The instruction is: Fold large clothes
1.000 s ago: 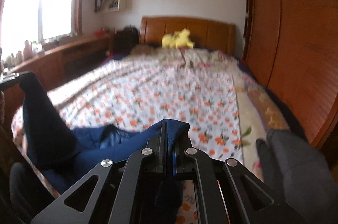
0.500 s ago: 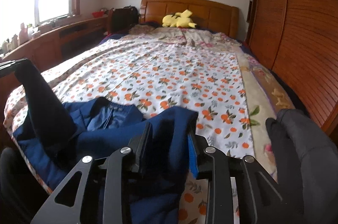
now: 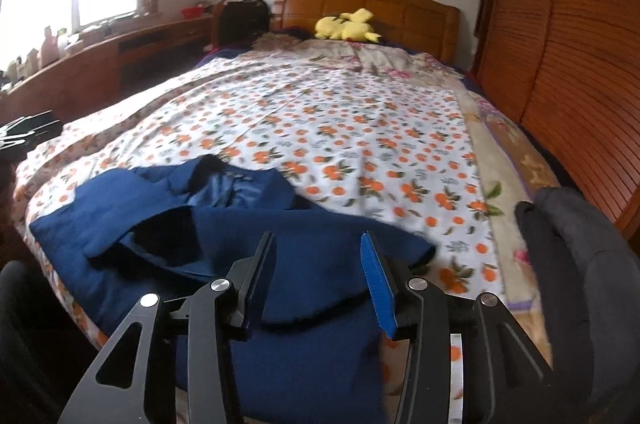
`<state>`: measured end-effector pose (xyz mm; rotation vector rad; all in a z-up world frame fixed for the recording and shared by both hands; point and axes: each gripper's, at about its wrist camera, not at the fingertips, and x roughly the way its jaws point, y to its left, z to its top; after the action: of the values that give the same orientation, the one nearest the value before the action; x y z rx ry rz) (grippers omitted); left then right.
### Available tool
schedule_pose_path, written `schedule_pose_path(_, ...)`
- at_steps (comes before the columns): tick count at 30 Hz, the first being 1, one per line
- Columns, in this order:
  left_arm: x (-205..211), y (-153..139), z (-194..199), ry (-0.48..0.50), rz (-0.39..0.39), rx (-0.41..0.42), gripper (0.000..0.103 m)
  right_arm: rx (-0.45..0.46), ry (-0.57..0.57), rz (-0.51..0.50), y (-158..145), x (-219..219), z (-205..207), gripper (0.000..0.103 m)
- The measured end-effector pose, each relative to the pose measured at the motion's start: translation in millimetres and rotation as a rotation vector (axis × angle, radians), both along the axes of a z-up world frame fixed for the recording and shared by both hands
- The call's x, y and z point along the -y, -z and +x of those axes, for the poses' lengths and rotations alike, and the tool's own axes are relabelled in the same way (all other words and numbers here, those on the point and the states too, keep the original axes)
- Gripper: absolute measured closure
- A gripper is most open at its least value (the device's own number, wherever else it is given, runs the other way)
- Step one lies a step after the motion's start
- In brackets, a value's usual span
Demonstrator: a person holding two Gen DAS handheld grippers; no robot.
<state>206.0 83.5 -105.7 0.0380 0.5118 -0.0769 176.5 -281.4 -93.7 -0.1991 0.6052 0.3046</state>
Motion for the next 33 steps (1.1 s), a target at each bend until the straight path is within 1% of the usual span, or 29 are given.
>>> schedule_pose_path(5, -4, 22, -8, 0.031, -0.02, 0.009, 0.003, -0.041, -0.065, -0.023, 15, -43, 3, 0.061)
schedule_pose_path(6, -5, 26, -9, 0.034, -0.021, 0.008, 0.003, -0.046, -0.076, -0.026, 17, -49, 3, 0.058)
schedule_pose_path(7, -6, 30, -10, 0.036, -0.023, 0.006, 0.003, -0.053, -0.089, -0.029, 20, -56, 4, 0.051)
schedule_pose_path(8, -7, 33, -11, 0.037, -0.025, 0.004, 0.003, -0.061, -0.107, -0.032, 23, -66, 4, 0.048)
schedule_pose_path(9, -9, 37, -12, 0.04, -0.029, 0.002, 0.003, -0.067, -0.121, -0.035, 26, -73, 4, 0.047)
schedule_pose_path(13, -14, 45, -16, 0.056, -0.043, -0.001, 0.003, -0.108, -0.187, -0.066, 40, -106, 4, 0.047)
schedule_pose_path(17, -20, 47, -21, 0.066, -0.049, 0.004, 0.003, -0.151, -0.25, -0.133, 58, -134, 2, 0.047)
schedule_pose_path(20, -23, 47, -25, 0.079, -0.046, 0.007, 0.003, -0.178, -0.272, -0.181, 70, -145, 4, 0.047)
schedule_pose_path(21, -24, 47, -26, 0.08, -0.044, 0.007, 0.003, -0.184, -0.273, -0.191, 72, -147, 6, 0.049)
schedule_pose_path(23, -25, 47, -27, 0.082, -0.037, 0.009, 0.003, -0.194, -0.275, -0.221, 77, -152, 11, 0.068)
schedule_pose_path(24, -25, 48, -27, 0.081, -0.033, 0.01, 0.003, -0.196, -0.278, -0.23, 77, -154, 14, 0.089)
schedule_pose_path(25, -26, 49, -27, 0.082, -0.032, 0.01, 0.003, -0.195, -0.275, -0.226, 76, -155, 20, 0.098)
schedule_pose_path(27, -29, 51, -27, 0.083, -0.037, 0.006, 0.003, -0.18, -0.24, -0.216, 70, -155, 32, 0.099)
schedule_pose_path(30, -32, 54, -24, 0.091, -0.062, -0.01, 0.003, -0.143, -0.218, -0.21, 56, -158, 55, 0.1)
schedule_pose_path(33, -33, 58, -22, 0.098, -0.07, -0.021, 0.003, -0.104, -0.198, -0.224, 44, -164, 81, 0.1)
